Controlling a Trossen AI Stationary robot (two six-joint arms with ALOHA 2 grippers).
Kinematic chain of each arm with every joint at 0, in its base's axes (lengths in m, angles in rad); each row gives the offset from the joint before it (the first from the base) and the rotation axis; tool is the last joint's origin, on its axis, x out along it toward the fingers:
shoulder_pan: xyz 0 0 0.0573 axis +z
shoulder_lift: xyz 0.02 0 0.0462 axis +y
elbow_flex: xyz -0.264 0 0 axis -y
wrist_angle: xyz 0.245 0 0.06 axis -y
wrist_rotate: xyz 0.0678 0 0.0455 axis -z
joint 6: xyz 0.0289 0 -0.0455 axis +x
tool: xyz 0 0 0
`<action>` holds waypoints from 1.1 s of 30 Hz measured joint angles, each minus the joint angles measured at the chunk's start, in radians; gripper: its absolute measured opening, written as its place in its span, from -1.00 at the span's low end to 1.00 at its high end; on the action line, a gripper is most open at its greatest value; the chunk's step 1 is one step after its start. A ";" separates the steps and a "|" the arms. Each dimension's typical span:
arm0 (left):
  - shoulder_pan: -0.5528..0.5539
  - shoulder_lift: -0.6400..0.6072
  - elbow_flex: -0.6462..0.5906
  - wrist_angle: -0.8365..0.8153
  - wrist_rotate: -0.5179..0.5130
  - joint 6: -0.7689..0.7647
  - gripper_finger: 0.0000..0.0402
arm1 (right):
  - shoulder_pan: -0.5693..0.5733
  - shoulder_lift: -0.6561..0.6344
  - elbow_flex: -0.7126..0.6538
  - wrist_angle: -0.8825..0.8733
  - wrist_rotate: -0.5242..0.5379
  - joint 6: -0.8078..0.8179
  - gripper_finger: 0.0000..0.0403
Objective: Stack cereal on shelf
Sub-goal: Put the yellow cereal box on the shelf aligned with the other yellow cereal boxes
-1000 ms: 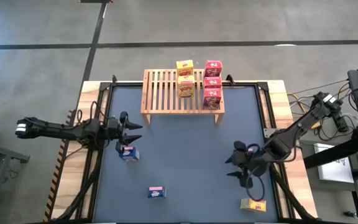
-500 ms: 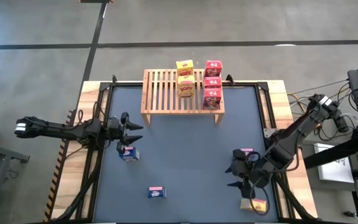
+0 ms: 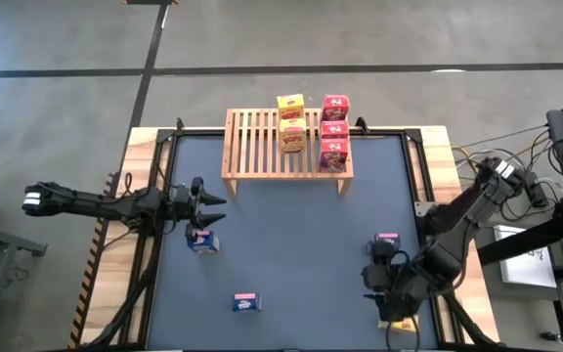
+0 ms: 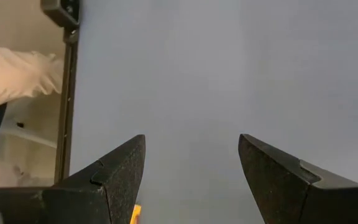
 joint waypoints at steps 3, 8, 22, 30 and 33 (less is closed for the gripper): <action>0.000 0.005 0.000 0.000 0.000 0.000 -0.04 | 0.034 0.020 0.008 0.001 0.027 0.002 0.22; 0.000 0.013 0.000 0.000 0.000 0.000 -0.04 | 0.073 0.034 0.005 -0.004 0.071 0.013 0.22; 0.001 -0.346 -0.001 -0.068 0.000 0.000 -0.04 | 0.129 -0.003 0.017 -0.120 -0.011 0.185 0.22; 0.001 -0.463 -0.001 0.029 0.000 0.003 -0.04 | 0.150 -0.027 0.016 -0.121 -0.009 0.255 0.22; 0.001 -0.465 -0.001 0.023 0.000 0.003 -0.04 | 0.156 -0.029 0.016 -0.123 -0.016 0.292 0.22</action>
